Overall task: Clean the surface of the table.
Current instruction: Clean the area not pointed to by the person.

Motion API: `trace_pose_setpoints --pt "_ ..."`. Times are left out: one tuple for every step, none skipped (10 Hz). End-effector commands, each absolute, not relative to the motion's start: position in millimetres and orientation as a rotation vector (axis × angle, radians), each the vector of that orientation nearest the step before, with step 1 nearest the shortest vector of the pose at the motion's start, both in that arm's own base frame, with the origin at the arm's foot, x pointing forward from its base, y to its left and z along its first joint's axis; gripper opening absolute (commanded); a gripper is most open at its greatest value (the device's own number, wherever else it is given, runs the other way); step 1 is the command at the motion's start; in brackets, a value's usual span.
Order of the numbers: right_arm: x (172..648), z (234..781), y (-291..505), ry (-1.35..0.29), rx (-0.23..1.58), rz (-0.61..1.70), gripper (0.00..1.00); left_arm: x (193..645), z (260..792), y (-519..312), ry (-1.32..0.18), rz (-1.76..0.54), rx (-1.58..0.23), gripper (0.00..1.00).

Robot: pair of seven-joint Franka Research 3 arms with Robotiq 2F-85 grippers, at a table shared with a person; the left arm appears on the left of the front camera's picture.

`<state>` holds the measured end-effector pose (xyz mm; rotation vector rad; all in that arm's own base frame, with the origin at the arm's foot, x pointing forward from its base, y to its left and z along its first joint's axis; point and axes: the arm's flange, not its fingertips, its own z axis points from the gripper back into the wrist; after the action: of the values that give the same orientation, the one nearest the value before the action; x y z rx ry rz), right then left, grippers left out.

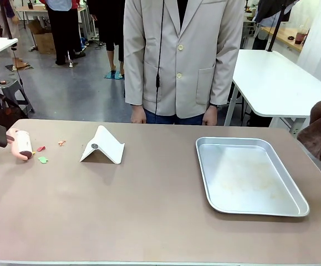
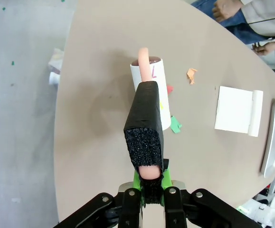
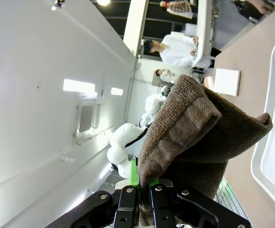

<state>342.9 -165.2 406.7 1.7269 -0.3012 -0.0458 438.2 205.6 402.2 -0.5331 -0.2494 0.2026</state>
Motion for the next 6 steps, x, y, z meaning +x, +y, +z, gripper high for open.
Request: trace_pose_setpoints --pt "341.2 412.2 -165.3 -0.298 1.732 -0.043 0.07 431.3 389.0 190.3 -0.182 0.191 -0.496 0.0" --pt "341.2 412.2 -165.3 -0.298 1.732 -0.043 0.07 431.7 387.6 183.6 -0.178 0.182 -0.488 0.0" --pt "341.2 412.2 -165.3 -0.298 1.732 -0.043 0.07 432.5 386.5 176.5 -0.174 0.168 -0.483 0.0" --pt "341.2 412.2 -165.3 -0.298 1.732 -0.043 0.07 433.9 385.3 169.3 -0.167 0.159 -0.476 0.0" --pt "341.2 412.2 -165.3 -0.298 1.732 -0.043 0.07 436.8 384.1 163.3 -0.16 0.157 -0.462 0.0" --pt "341.2 412.2 -165.3 -0.298 1.732 -0.043 0.07 443.2 386.3 159.8 -0.135 0.166 -0.467 0.0"
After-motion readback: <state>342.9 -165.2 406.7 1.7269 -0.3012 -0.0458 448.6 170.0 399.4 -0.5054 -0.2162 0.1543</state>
